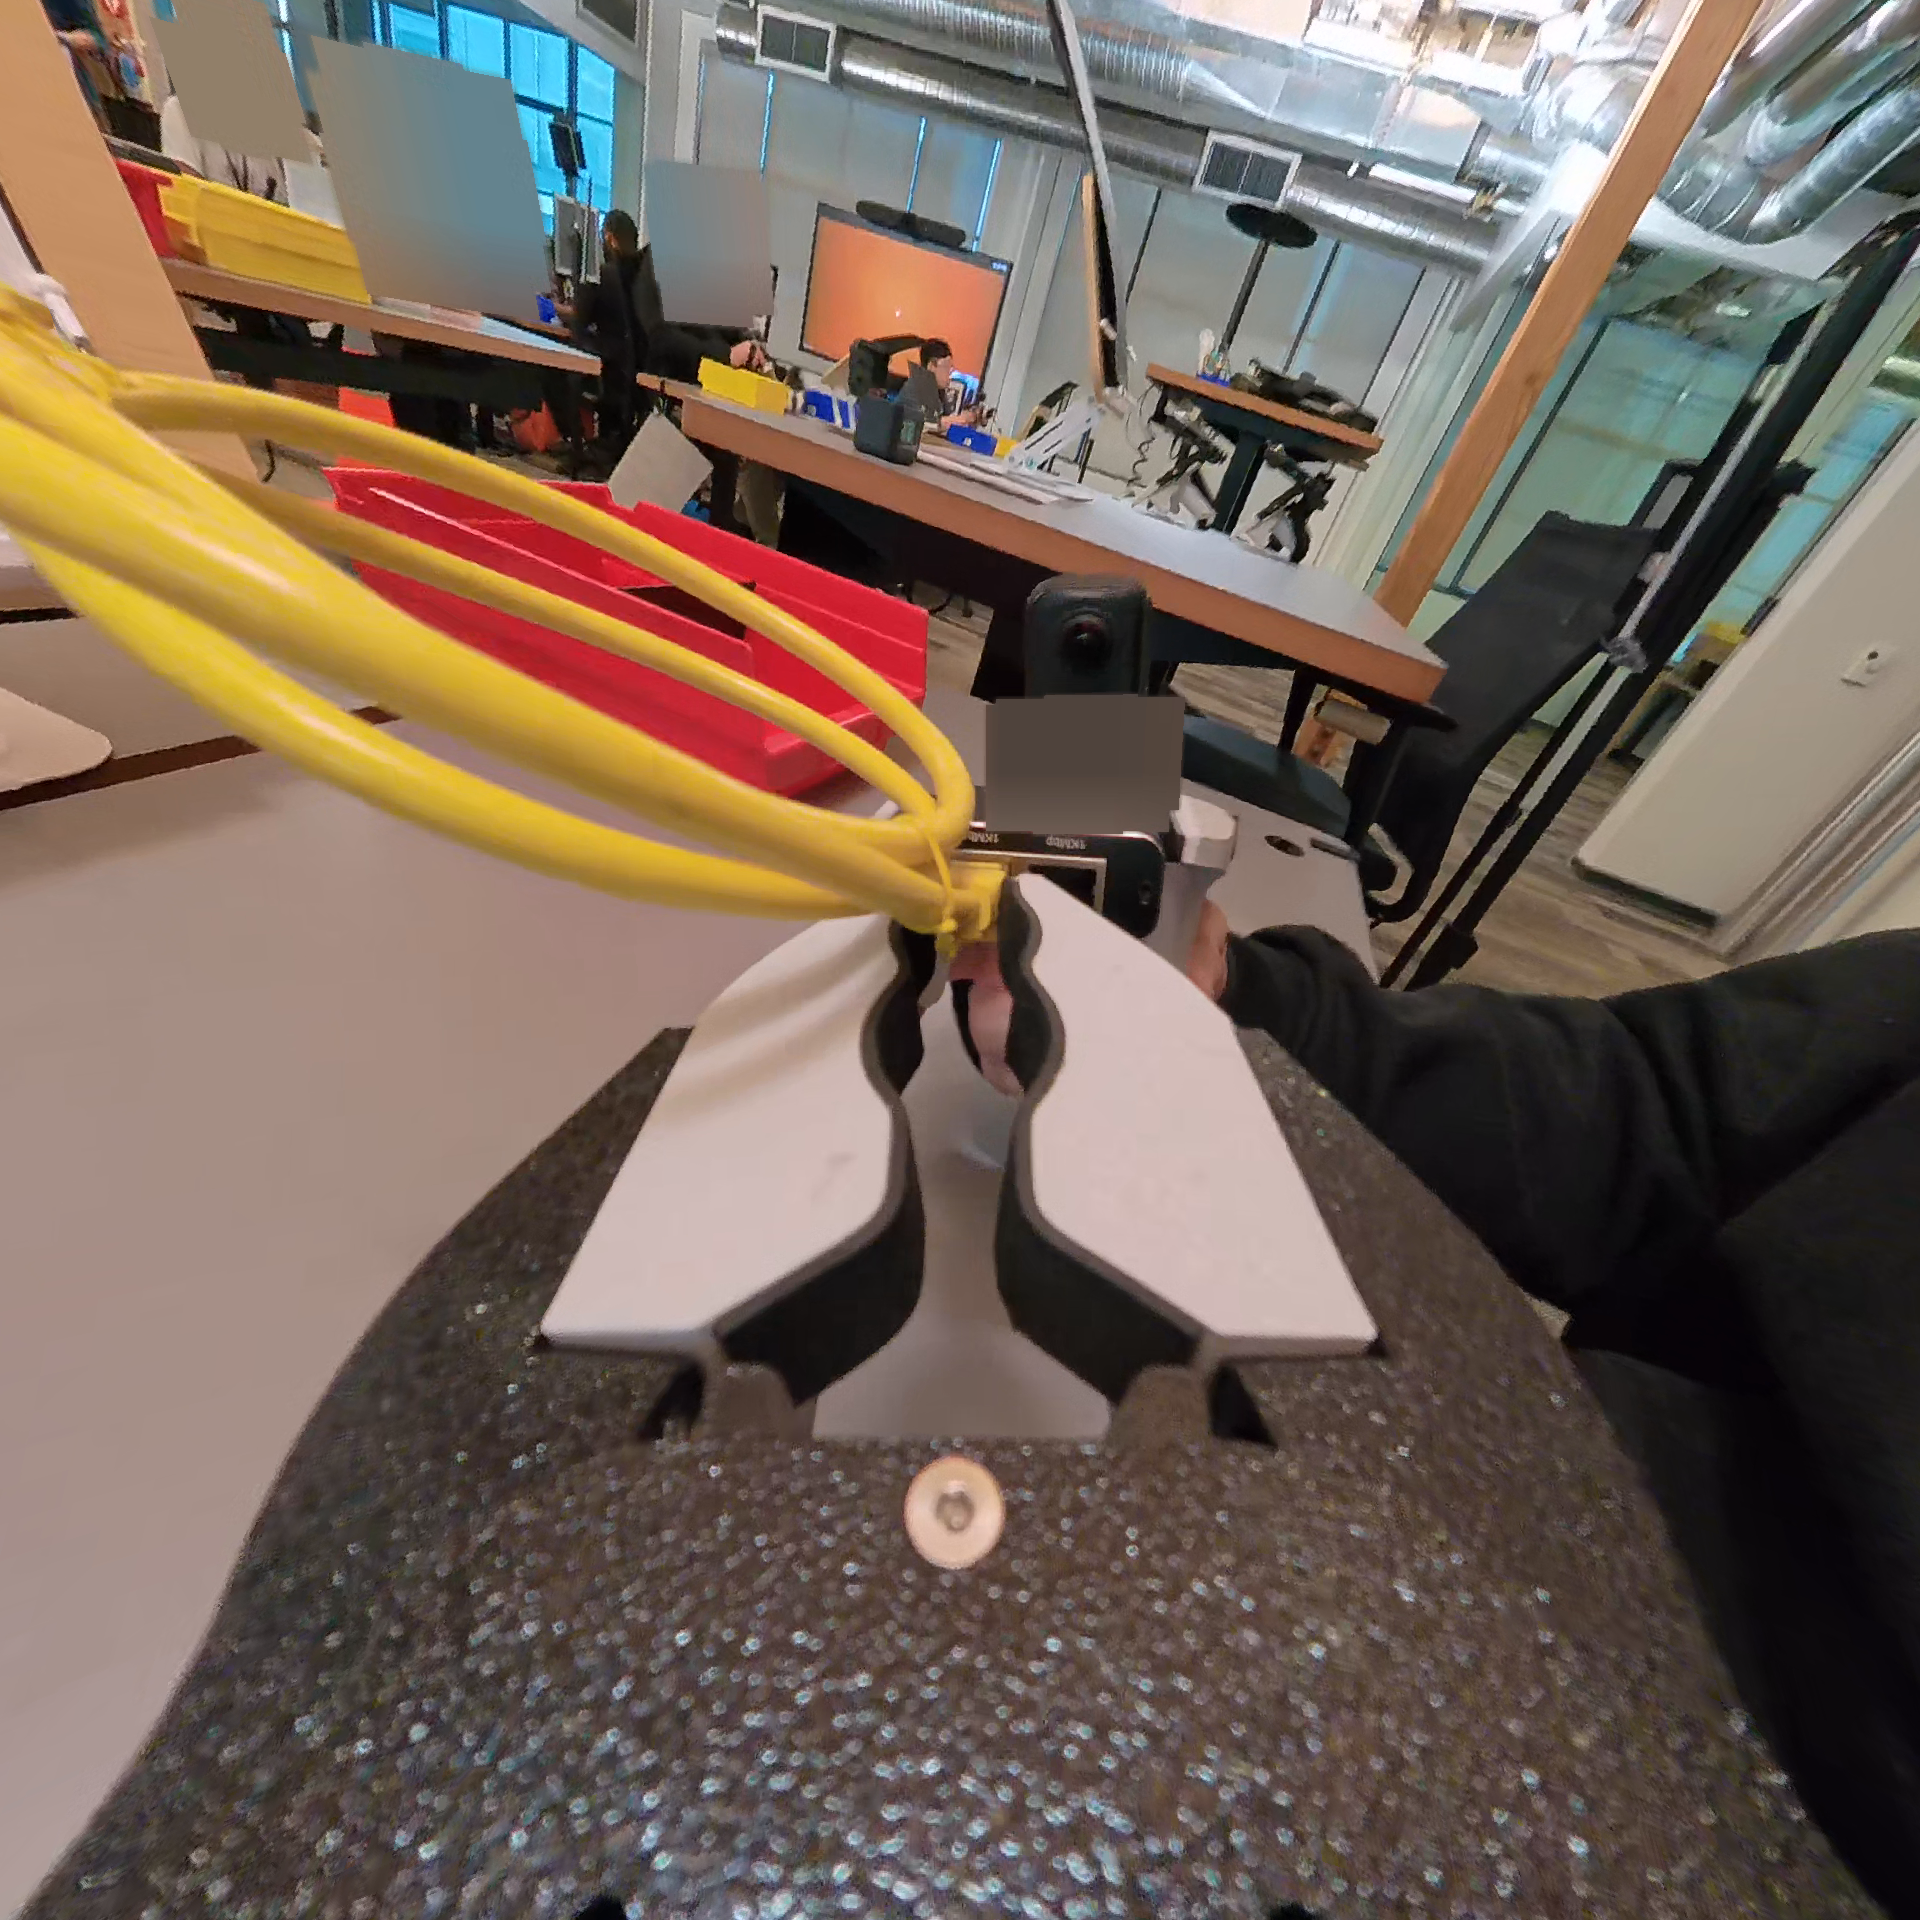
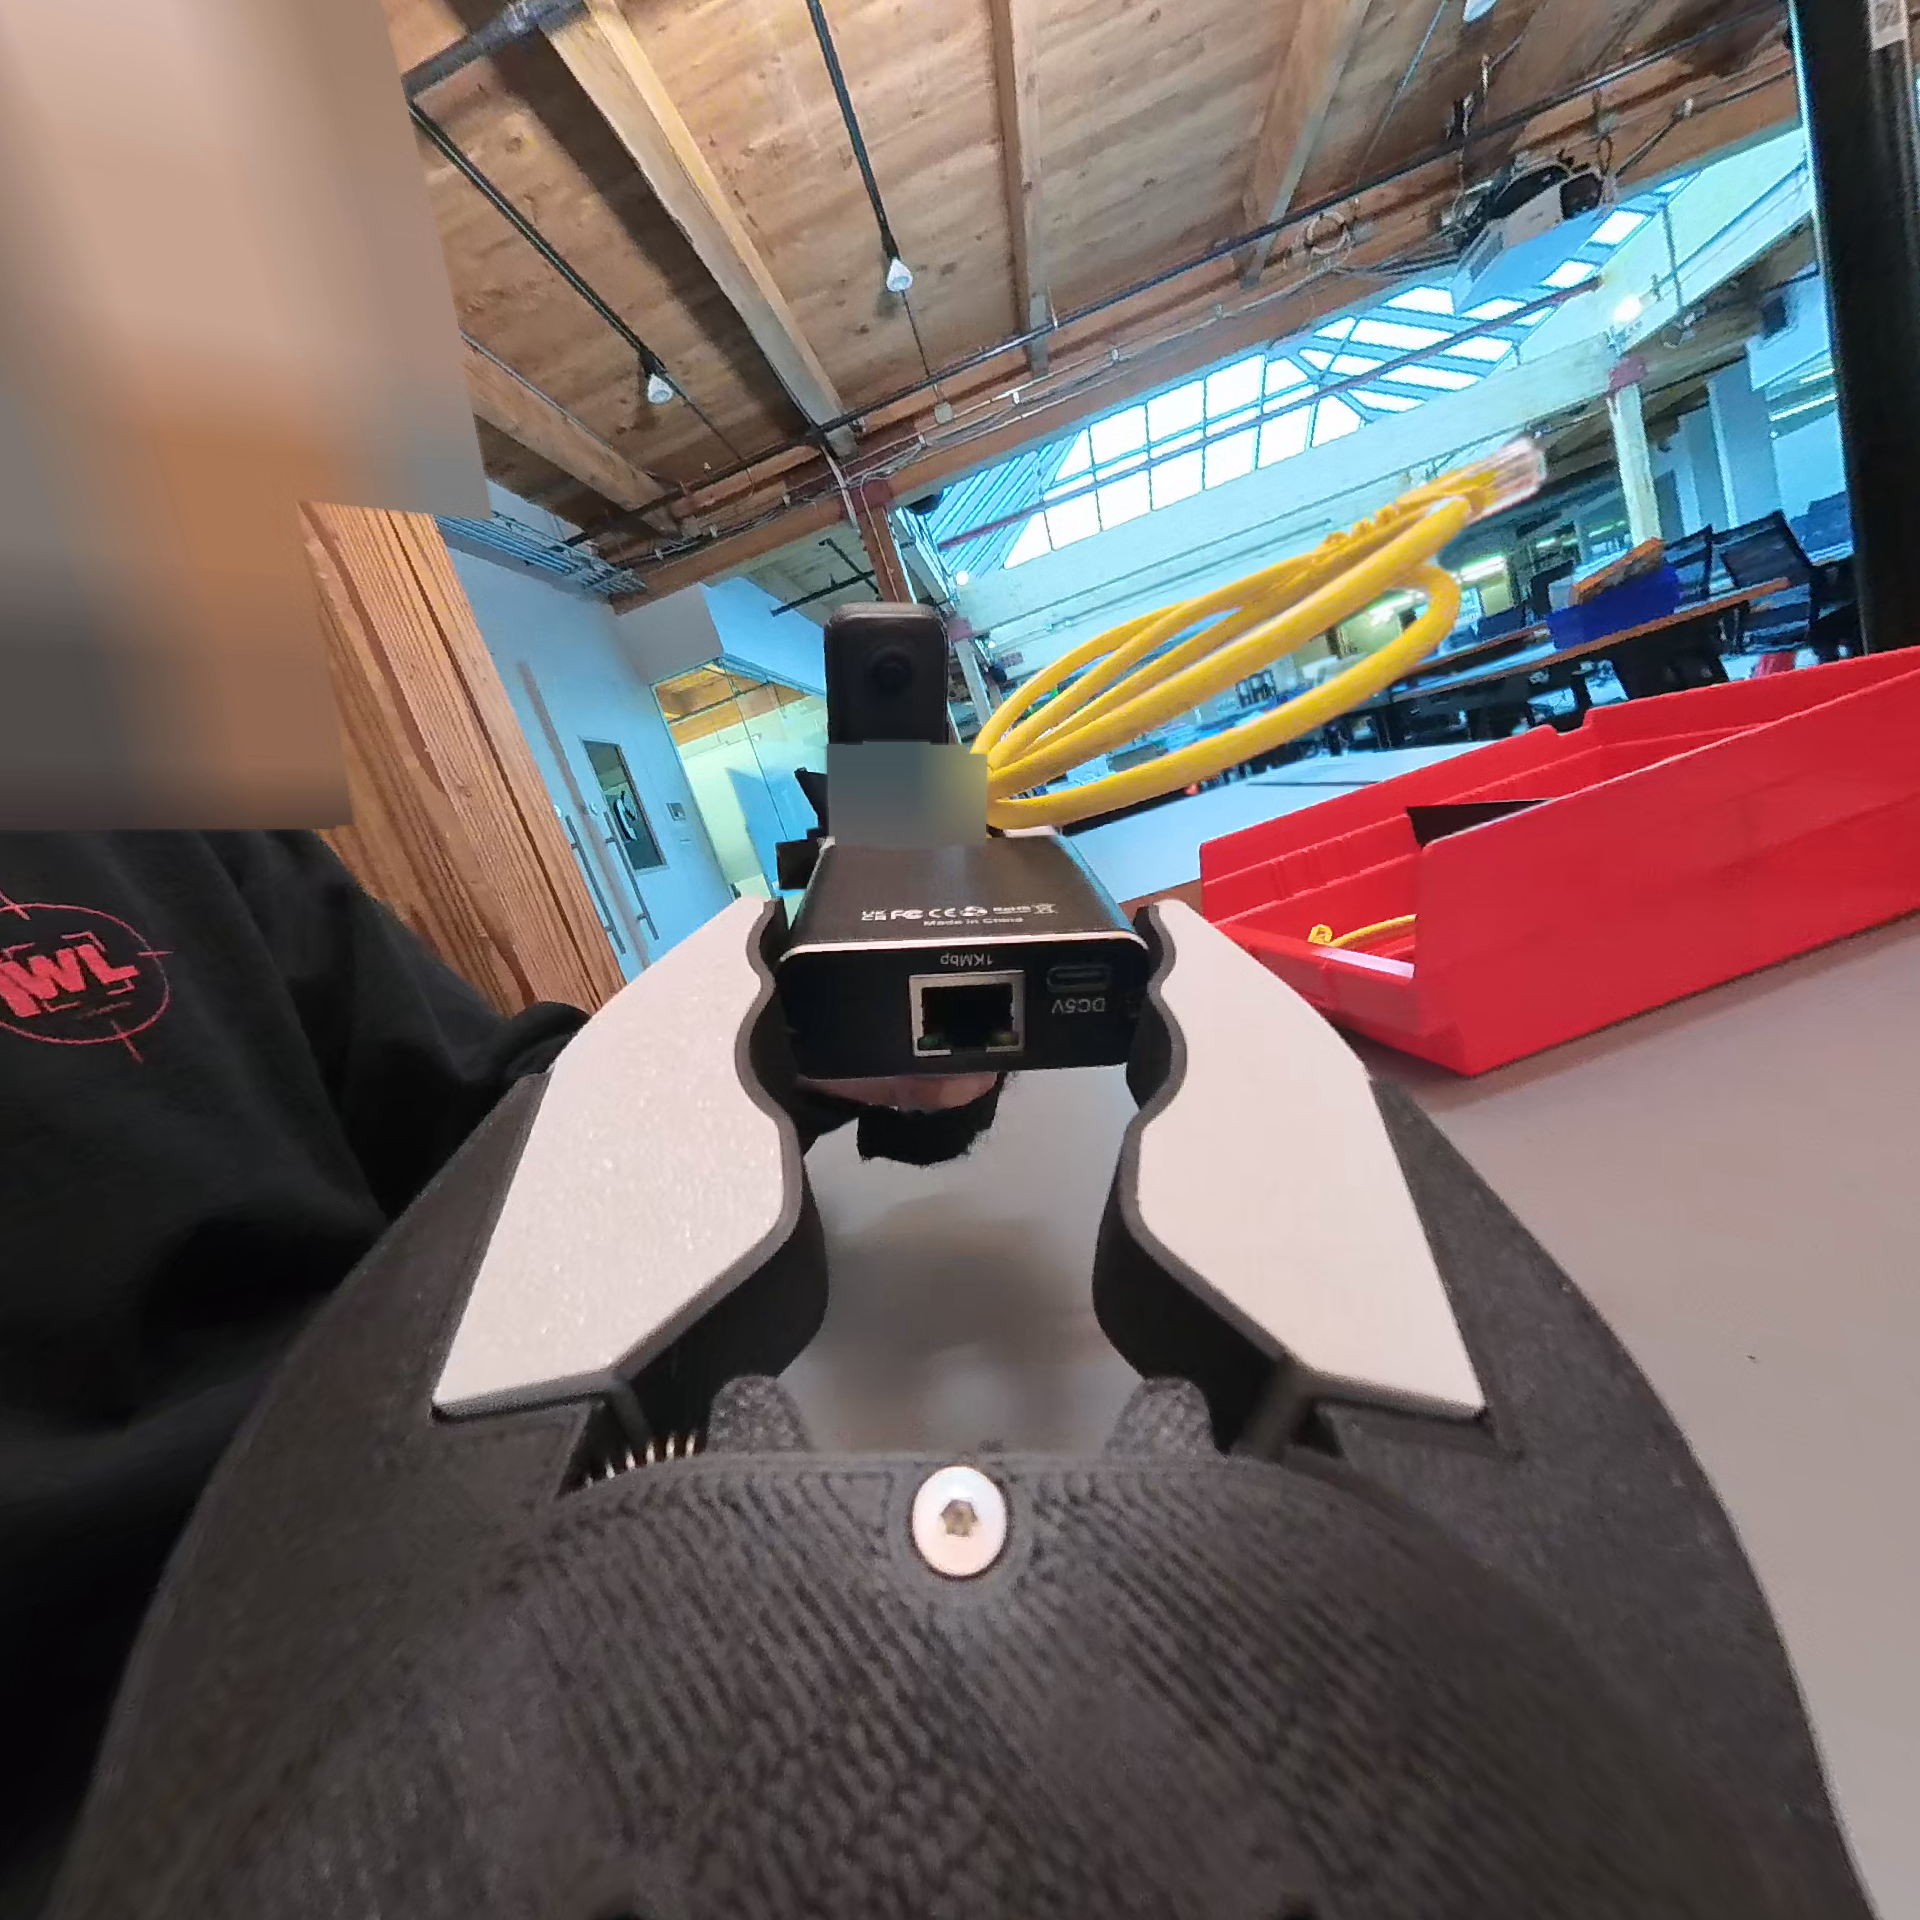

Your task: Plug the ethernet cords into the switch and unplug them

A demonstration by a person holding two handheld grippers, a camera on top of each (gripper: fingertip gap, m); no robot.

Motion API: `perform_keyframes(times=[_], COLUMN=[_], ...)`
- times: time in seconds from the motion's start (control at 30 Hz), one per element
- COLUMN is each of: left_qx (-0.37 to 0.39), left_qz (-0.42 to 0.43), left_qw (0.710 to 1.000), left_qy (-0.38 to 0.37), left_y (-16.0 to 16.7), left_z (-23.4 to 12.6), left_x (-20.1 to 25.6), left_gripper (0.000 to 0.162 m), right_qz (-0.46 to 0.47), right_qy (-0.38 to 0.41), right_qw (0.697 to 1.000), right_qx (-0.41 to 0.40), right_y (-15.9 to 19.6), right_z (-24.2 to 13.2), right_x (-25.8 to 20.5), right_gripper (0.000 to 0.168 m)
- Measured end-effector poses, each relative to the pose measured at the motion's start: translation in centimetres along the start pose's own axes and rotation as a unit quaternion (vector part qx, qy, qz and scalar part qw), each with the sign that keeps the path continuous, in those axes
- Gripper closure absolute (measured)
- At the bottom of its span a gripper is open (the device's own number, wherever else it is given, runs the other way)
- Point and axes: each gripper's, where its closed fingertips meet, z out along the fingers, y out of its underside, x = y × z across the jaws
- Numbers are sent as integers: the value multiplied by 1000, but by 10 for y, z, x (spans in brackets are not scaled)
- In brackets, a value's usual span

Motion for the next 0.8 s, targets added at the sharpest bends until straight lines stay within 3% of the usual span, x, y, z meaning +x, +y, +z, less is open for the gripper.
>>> perform_keyframes(times=[0.27,0.43,0.57,0.63,0.8], left_qx=[13,19,-18,-23,-66], left_qz=[9,34,46,72,121], left_qw=[1000,999,999,997,979], left_qy=[-2,-3,-4,-29,-152], left_y=[-3,-7,-2,-6,-36], left_z=[1,0,-9,-22,-79], left_x=[3,5,4,-5,-65], left_gripper=[150,130,115,116,137], right_qz=[-24,-47,-78,-94,-113], right_qy=[-4,14,56,71,87], right_qw=[1000,998,994,992,988], right_qx=[15,37,49,45,62], right_y=[-6,-18,-33,-36,-42], right_z=[-1,-6,-19,-25,-35], right_x=[-2,0,8,10,14], right_gripper=[104,104,104,104,104])
